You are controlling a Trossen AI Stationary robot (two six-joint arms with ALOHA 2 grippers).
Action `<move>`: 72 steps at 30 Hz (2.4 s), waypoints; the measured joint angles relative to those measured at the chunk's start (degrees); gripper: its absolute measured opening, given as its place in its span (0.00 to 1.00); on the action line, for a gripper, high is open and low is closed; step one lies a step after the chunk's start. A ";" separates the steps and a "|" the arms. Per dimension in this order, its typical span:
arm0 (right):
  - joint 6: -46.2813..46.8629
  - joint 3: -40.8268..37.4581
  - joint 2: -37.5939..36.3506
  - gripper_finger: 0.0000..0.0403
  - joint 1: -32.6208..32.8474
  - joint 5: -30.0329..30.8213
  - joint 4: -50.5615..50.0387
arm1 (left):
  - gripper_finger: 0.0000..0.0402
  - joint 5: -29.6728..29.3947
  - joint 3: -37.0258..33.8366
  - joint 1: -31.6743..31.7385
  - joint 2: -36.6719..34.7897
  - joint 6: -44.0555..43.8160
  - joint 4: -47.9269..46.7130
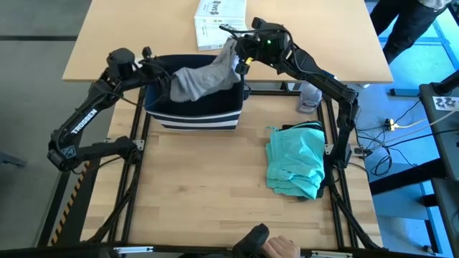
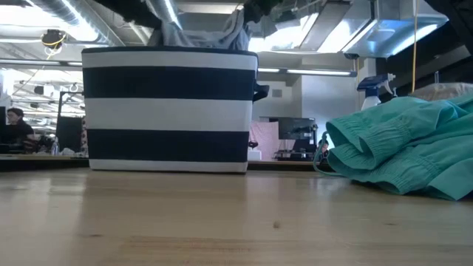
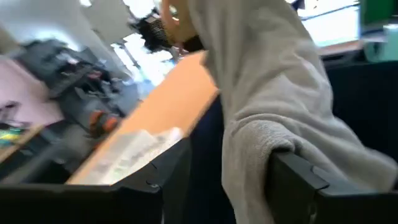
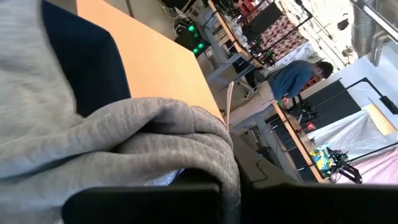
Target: Fold Laundry from Bin
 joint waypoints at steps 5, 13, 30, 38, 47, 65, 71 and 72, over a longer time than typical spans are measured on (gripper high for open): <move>0.00 0.00 -0.02 0.00 0.00 0.00 -0.21 | 0.55 1.21 0.00 -0.80 1.46 0.76 -6.22; -0.01 0.00 -0.02 0.00 0.00 0.48 0.50 | 0.74 -3.70 0.00 -2.16 3.06 2.36 -4.19; -1.99 -0.02 -0.02 0.00 -0.02 3.00 4.10 | 0.78 5.91 -0.05 -5.90 3.50 0.54 -13.82; -2.82 -0.04 -0.02 0.00 -0.02 4.93 3.96 | 0.78 3.15 -0.04 -5.96 3.10 1.07 -17.18; -2.43 -0.04 -0.02 0.00 0.07 0.82 3.90 | 0.78 2.13 -0.04 -8.07 3.15 0.02 -1.04; -7.31 -0.07 0.02 0.00 9.66 -7.62 0.96 | 0.76 22.10 -0.04 3.72 16.29 -0.58 15.79; -7.51 -0.07 0.02 0.00 11.01 -7.60 0.62 | 0.76 38.51 0.06 10.15 20.08 -7.17 22.03; -7.50 -0.07 0.02 0.00 11.02 -7.61 0.60 | 0.76 42.19 0.48 11.04 20.83 -8.82 23.04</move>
